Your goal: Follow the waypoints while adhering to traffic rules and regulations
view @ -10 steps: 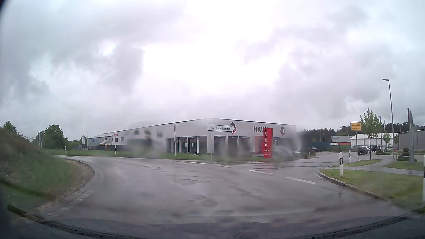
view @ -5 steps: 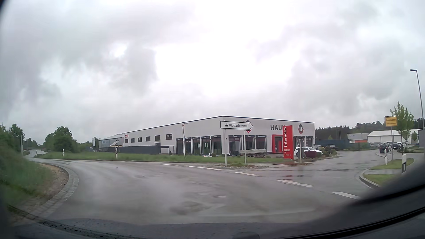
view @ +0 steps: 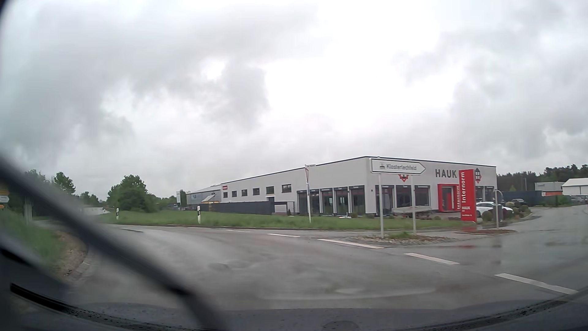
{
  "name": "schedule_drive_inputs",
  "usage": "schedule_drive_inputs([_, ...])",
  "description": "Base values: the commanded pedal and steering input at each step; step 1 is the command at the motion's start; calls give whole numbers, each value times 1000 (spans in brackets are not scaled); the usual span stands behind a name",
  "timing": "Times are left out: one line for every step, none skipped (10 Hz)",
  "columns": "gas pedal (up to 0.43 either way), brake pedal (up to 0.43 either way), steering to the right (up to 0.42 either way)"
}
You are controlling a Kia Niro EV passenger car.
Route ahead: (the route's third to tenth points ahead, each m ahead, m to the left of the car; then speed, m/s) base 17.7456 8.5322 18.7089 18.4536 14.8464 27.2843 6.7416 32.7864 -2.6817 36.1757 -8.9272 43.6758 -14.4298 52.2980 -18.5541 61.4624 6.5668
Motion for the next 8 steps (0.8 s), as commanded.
schedule_drive_inputs([150, 0, -267])
schedule_drive_inputs([150, 0, -268])
schedule_drive_inputs([150, 0, -259])
schedule_drive_inputs([150, 0, -247])
schedule_drive_inputs([150, 0, -239])
schedule_drive_inputs([150, 0, -234])
schedule_drive_inputs([150, 0, -236])
schedule_drive_inputs([150, 0, -242])
